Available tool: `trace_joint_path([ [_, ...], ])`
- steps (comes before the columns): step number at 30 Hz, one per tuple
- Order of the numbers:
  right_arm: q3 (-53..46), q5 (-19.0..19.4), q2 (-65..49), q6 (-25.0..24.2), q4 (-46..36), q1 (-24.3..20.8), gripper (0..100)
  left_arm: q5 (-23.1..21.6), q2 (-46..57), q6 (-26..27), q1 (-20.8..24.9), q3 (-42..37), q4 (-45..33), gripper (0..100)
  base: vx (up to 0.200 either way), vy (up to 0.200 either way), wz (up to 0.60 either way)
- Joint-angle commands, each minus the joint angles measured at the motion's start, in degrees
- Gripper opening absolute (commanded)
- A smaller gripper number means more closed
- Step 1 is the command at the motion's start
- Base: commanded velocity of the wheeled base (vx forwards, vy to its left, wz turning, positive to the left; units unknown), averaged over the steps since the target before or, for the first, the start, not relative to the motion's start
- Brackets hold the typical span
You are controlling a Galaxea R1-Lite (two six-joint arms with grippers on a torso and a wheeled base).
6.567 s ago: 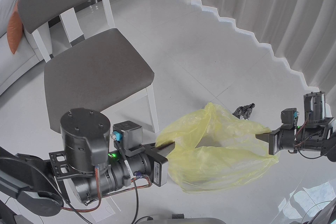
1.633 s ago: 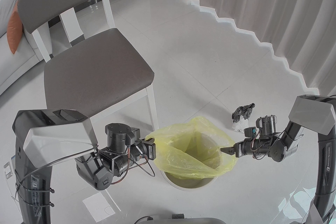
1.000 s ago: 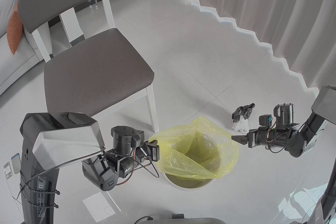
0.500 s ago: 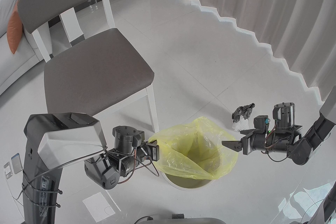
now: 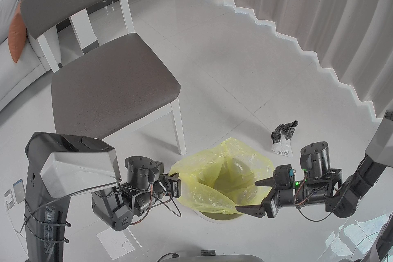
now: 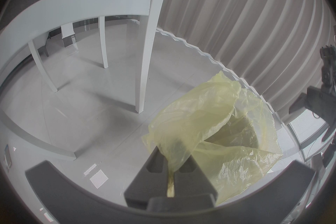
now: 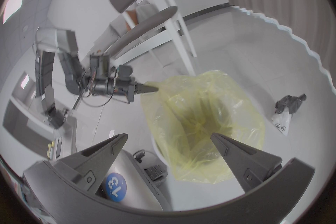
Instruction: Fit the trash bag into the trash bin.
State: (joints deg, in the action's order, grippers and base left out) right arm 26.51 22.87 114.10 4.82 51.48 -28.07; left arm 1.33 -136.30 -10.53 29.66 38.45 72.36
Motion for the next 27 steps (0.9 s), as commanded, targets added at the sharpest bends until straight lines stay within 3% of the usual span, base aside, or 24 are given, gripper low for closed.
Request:
trace_joint_path([
  [1, -1.82, -0.37, 4.11, 2.66, 2.13, -2.77, 100, -0.01, 1.83, 0.07, 0.22, -0.30, 0.15, 0, 0.000, 0.000, 0.00],
  [12, -0.32, -0.55, 12.55, 3.36, 8.28, -2.95, 100, -0.01, 1.57, -0.01, 0.14, -1.54, 3.22, 0, 0.000, 0.000, 0.00],
  [13, 0.20, -0.55, 13.16, 3.97, 8.28, -2.95, 100, -0.01, 1.39, 0.16, 0.31, -1.80, 4.28, 100, 0.000, 0.000, 0.00],
  [27, 8.47, -0.55, 18.17, 6.35, 5.56, -2.95, 100, 0.43, 1.48, -0.19, 0.05, -3.73, 7.62, 100, 0.000, 0.000, 0.00],
])
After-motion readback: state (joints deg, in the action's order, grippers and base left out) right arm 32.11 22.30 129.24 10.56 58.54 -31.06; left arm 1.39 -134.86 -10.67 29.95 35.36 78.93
